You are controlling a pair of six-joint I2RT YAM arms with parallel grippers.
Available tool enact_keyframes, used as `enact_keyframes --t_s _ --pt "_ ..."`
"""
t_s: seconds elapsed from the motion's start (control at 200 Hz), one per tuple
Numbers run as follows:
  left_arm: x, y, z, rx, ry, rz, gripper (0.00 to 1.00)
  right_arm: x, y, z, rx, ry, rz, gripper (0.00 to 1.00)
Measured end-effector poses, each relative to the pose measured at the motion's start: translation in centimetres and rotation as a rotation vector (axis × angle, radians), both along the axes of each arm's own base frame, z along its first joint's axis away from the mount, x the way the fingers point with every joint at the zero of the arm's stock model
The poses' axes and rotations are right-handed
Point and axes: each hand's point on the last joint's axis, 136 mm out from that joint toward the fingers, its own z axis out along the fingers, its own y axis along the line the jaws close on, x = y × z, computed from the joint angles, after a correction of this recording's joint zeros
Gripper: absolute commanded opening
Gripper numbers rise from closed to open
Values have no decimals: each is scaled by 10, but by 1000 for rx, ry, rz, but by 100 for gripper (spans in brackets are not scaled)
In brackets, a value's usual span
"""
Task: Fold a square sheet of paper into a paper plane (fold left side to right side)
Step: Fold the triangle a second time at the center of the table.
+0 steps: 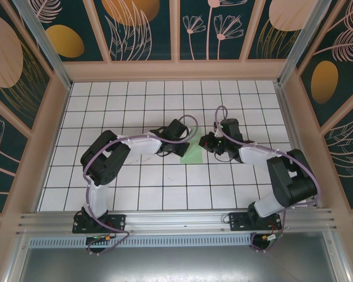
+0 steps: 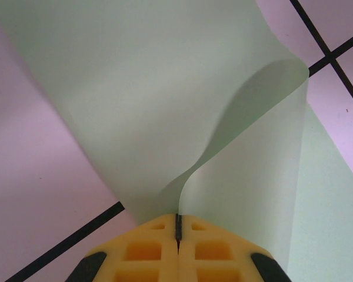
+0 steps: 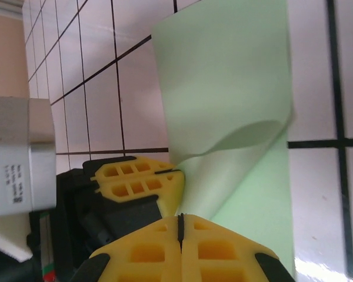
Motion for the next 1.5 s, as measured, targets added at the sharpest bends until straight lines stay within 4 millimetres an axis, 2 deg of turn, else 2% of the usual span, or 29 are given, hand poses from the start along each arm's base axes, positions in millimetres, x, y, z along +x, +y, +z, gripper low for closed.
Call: enact_keyframes --t_s 0.18,0.35,0.821,1.201,1.406,1.501 --pt "0 0 0 -1 0 0 0 5 20 -15 -10 37 36 3" --pt "0 0 0 -1 0 0 0 12 27 -24 -19 54 44 3" --pt "0 0 0 0 -1 1 0 13 24 -53 -103 99 50 3" --pt "0 0 0 0 -1 1 0 11 20 -58 -146 90 56 3" --pt "0 2 1 -6 5 26 26 11 20 -59 -150 90 54 3" --pt "-1 9 10 7 -11 55 36 11 20 -59 -147 86 54 3"
